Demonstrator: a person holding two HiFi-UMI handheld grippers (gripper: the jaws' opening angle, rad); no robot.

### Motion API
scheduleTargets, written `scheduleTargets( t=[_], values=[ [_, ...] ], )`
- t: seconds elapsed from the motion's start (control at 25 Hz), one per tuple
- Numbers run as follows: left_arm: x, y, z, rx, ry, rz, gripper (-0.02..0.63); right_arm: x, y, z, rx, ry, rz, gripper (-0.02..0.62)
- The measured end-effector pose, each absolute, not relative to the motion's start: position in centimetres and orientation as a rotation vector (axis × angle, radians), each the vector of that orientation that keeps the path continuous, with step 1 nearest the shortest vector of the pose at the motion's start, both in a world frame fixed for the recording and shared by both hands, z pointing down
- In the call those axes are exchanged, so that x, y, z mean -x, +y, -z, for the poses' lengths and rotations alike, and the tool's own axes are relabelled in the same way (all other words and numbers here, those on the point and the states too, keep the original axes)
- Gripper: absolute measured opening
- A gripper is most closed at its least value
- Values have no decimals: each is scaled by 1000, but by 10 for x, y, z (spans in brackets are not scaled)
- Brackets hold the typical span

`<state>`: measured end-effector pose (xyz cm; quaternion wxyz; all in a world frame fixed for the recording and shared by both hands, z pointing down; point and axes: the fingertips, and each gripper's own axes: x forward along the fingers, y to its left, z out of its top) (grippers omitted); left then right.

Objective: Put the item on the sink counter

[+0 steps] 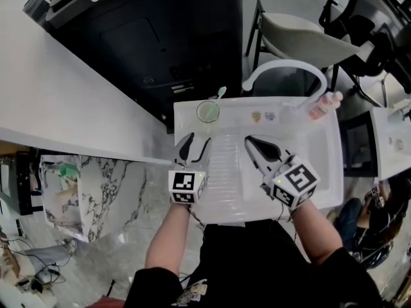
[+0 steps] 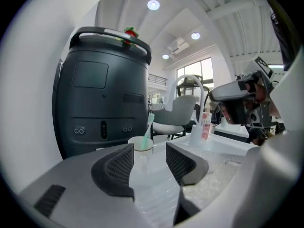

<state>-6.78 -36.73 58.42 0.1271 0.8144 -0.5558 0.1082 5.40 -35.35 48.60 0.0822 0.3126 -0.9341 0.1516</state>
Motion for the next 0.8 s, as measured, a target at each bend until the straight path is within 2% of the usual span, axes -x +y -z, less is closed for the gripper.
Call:
scheduleTargets(
  t=[0.4,0.8],
  values=[
    [69,-323,-489,-2512,-1624,-141,196,-38,-327,-468,-975,-2819,-444,-2],
    [88,-272,-433,-2622,-1554,-98,183,-18,-299,-451,-1061,-2823,-418,-2]
  ],
)
